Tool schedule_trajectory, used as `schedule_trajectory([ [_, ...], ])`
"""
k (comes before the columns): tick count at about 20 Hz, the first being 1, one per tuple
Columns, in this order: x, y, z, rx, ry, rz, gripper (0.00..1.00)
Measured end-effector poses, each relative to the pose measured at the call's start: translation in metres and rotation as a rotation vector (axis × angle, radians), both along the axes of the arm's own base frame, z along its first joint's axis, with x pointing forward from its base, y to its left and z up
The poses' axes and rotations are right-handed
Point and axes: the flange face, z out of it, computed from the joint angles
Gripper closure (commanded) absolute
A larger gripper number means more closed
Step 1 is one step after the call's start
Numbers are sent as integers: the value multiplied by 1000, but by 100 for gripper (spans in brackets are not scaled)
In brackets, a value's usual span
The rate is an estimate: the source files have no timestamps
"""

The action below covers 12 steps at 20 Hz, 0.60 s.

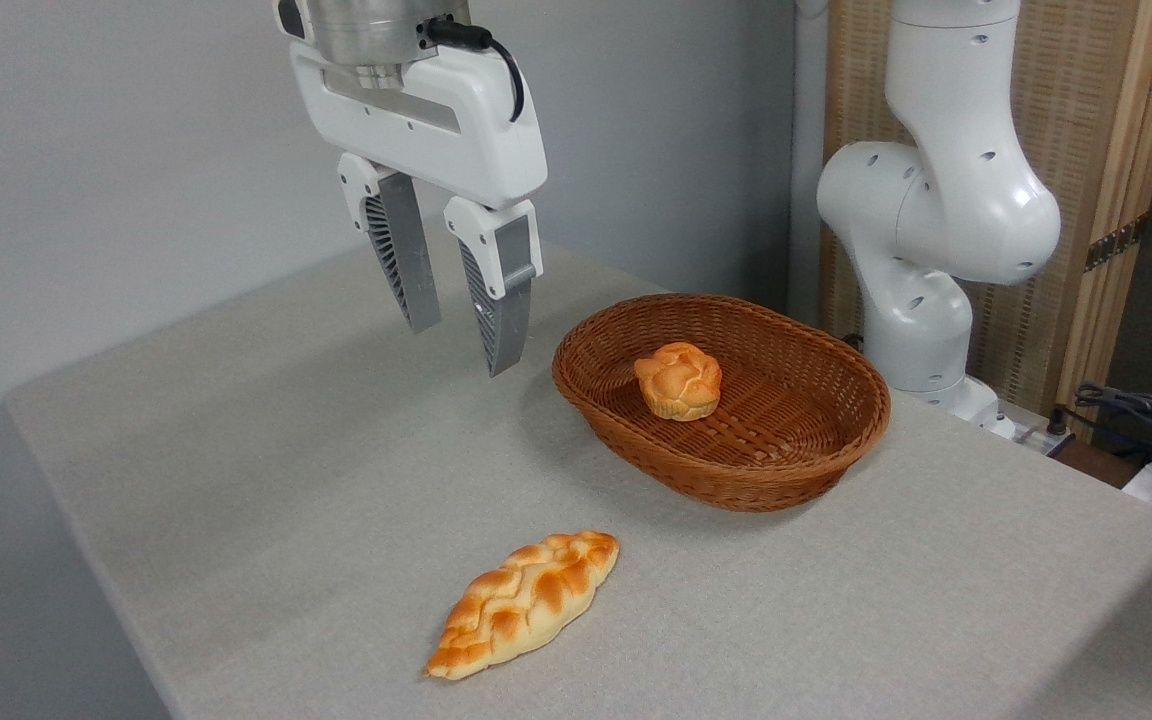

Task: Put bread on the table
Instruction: 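Move the open gripper over the round bun in the wicker basket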

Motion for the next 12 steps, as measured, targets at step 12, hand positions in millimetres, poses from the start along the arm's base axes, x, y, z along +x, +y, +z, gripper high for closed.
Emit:
schedule_trajectory([
  [12, -12, -3, -3, 0, 12, -6, 0],
])
